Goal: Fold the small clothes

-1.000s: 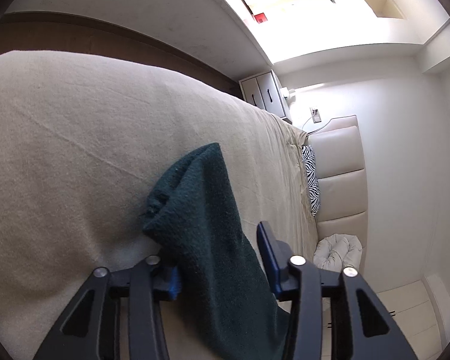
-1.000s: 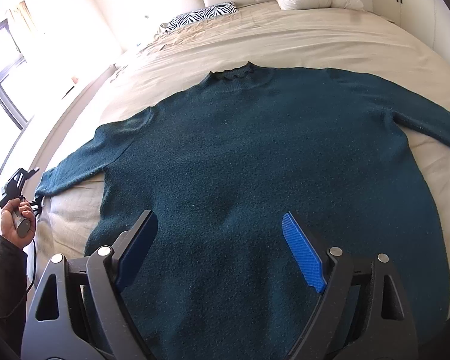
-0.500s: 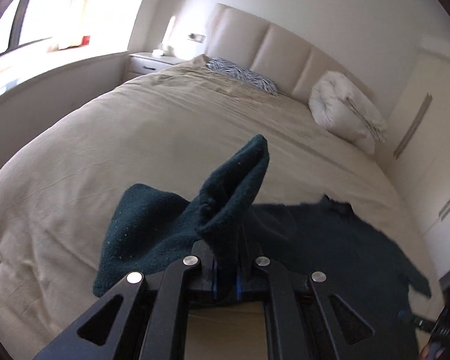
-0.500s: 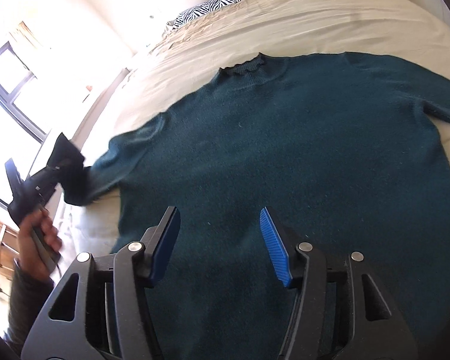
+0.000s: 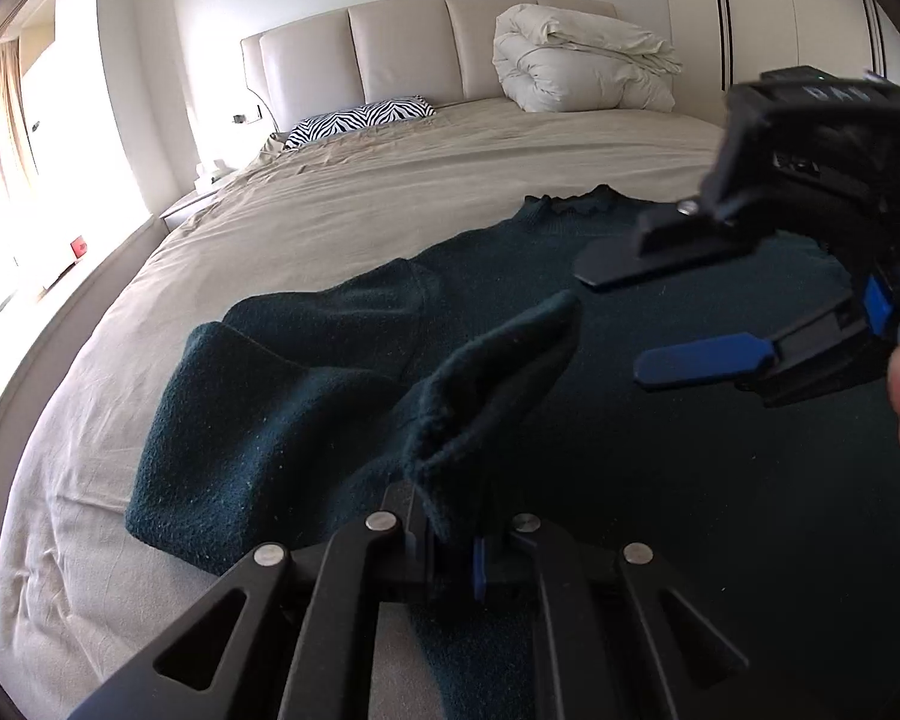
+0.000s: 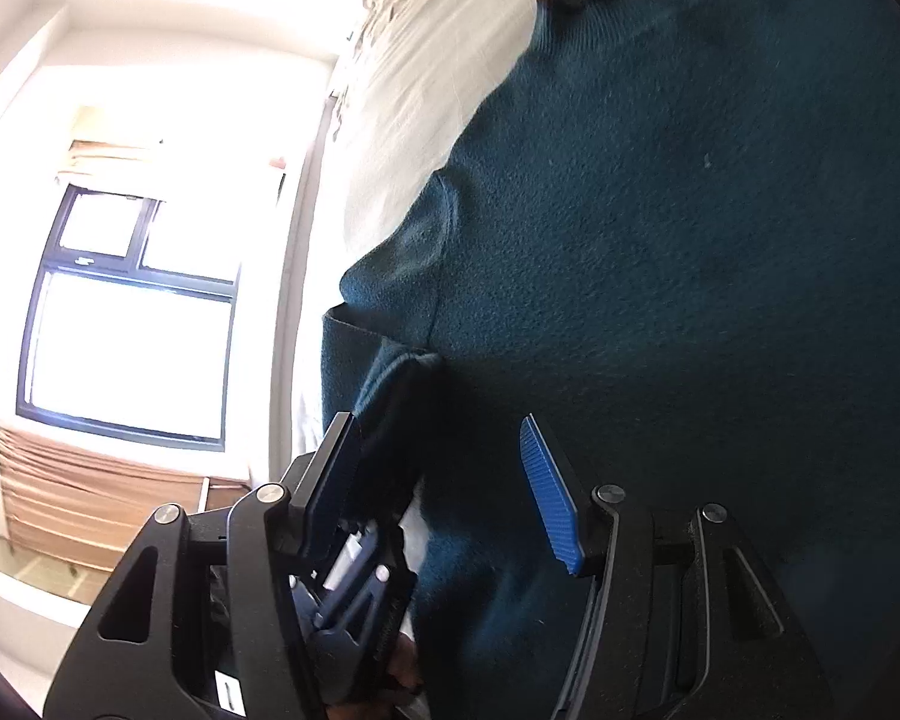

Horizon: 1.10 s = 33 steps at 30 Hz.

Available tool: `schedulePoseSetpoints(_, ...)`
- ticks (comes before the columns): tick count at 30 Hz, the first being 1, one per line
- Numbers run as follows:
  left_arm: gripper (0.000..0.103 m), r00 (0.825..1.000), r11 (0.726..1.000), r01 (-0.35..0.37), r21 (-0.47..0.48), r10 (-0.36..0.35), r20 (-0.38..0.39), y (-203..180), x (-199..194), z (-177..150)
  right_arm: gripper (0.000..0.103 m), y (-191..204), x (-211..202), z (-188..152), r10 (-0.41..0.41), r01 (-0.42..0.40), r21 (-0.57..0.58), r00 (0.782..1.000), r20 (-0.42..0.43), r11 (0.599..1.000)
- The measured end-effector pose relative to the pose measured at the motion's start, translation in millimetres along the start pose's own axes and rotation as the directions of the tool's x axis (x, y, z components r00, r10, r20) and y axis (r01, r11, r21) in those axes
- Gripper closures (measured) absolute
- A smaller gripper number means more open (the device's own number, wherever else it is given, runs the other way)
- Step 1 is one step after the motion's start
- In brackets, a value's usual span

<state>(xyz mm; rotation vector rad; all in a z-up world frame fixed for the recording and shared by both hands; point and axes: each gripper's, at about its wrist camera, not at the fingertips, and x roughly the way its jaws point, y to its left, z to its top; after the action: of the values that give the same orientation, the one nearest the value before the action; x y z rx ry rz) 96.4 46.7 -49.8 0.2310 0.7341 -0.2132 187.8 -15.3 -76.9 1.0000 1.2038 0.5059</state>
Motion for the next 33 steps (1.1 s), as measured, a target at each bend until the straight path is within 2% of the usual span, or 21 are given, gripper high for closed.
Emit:
schedulePoseSetpoints(4, 0.095, 0.999, 0.999, -0.031, 0.042, 0.031, 0.008, -8.0, 1.5, 1.5, 0.047, -6.8, 20.4, 7.7, 0.038, -0.034, 0.07, 0.998, -0.053, 0.997)
schedulePoseSetpoints(7, 0.094, 0.999, 0.997, -0.047, 0.061, 0.047, 0.008, -10.6, 1.2, -0.3, 0.047, -2.3, 27.4, 14.1, 0.037, -0.03, 0.083, 0.996, -0.078, 0.996)
schedulePoseSetpoints(8, 0.094, 0.999, 0.997, -0.05, 0.063, 0.049, 0.006, -9.7, 5.1, 2.3, 0.05, -6.3, 32.9, 15.3, 0.033, -0.027, 0.072, 0.996, -0.083, 0.997)
schedulePoseSetpoints(9, 0.093, 0.999, 0.997, -0.051, 0.063, 0.051, 0.004, -9.2, 5.1, 2.1, 0.064, -16.6, 42.3, 20.3, 0.023, -0.018, 0.056, 0.996, -0.089, 0.998)
schedulePoseSetpoints(11, 0.09, 0.999, 0.997, -0.051, 0.06, 0.051, 0.004, -8.1, 3.5, 2.1, 0.078, -6.9, 42.1, 23.4, -0.005, 0.005, 0.001, 0.995, -0.104, 1.0)
schedulePoseSetpoints(12, 0.087, 0.999, 0.997, -0.051, 0.057, 0.051, 0.006, -8.6, 1.8, 3.2, 0.085, -3.1, 41.1, 25.0, -0.018, 0.016, -0.019, 0.995, -0.101, 1.0)
schedulePoseSetpoints(14, 0.067, 0.999, 0.998, -0.043, 0.043, 0.042, 0.01, -6.0, -3.5, 3.3, 0.095, 2.9, 37.0, 30.0, -0.057, 0.052, -0.056, 0.994, -0.092, 0.997)
schedulePoseSetpoints(15, 0.049, 0.999, 0.999, -0.028, 0.03, 0.027, 0.019, -4.2, -8.0, 3.3, 0.095, 4.4, 32.5, 33.7, -0.068, 0.063, -0.066, 0.994, -0.08, 0.996)
schedulePoseSetpoints(16, 0.039, 0.999, 1.0, -0.013, 0.014, 0.012, 0.037, -3.8, -15.3, 2.7, 0.095, 6.2, 24.3, 40.3, -0.076, 0.071, -0.075, 0.995, -0.06, 0.995)
schedulePoseSetpoints(19, 0.037, 0.995, 0.998, 0.058, -0.027, -0.056, 0.082, 5.9, -35.0, 1.5, 0.096, 8.6, -5.2, 57.1, -0.104, 0.103, -0.092, 0.995, -0.008, 0.99)
schedulePoseSetpoints(21, 0.037, 0.993, 0.992, 0.092, -0.083, -0.085, 0.08, 20.3, -37.5, 3.2, 0.096, 4.3, -27.3, 73.6, -0.149, 0.153, -0.095, 0.988, 0.043, 0.984)
schedulePoseSetpoints(23, 0.038, 0.989, 0.974, 0.143, -0.176, -0.133, 0.07, 42.6, -34.5, 5.0, 0.096, 0.5, -48.3, 87.9, -0.2, 0.209, -0.095, 0.975, 0.095, 0.973)
schedulePoseSetpoints(24, 0.043, 0.986, 0.959, 0.166, -0.231, -0.155, 0.066, 56.5, -31.8, 6.2, 0.096, -0.8, -55.4, 91.3, -0.214, 0.225, -0.093, 0.97, 0.114, 0.97)
schedulePoseSetpoints(28, 0.054, 0.969, 0.867, 0.244, -0.434, -0.233, 0.078, 112.1, -18.5, 8.7, 0.096, -14.2, -93.4, 118.8, -0.28, 0.299, -0.084, 0.942, 0.186, 0.951)
schedulePoseSetpoints(31, 0.063, 0.961, 0.813, 0.272, -0.515, -0.259, 0.099, 140.4, -11.3, 11.2, 0.096, -22.6, -119.6, 141.1, -0.322, 0.346, -0.081, 0.922, 0.216, 0.935)
schedulePoseSetpoints(33, 0.067, 0.958, 0.794, 0.282, -0.539, -0.263, 0.113, 153.7, -7.9, 13.7, 0.096, -23.9, -131.4, 153.6, -0.341, 0.368, -0.076, 0.909, 0.239, 0.927)
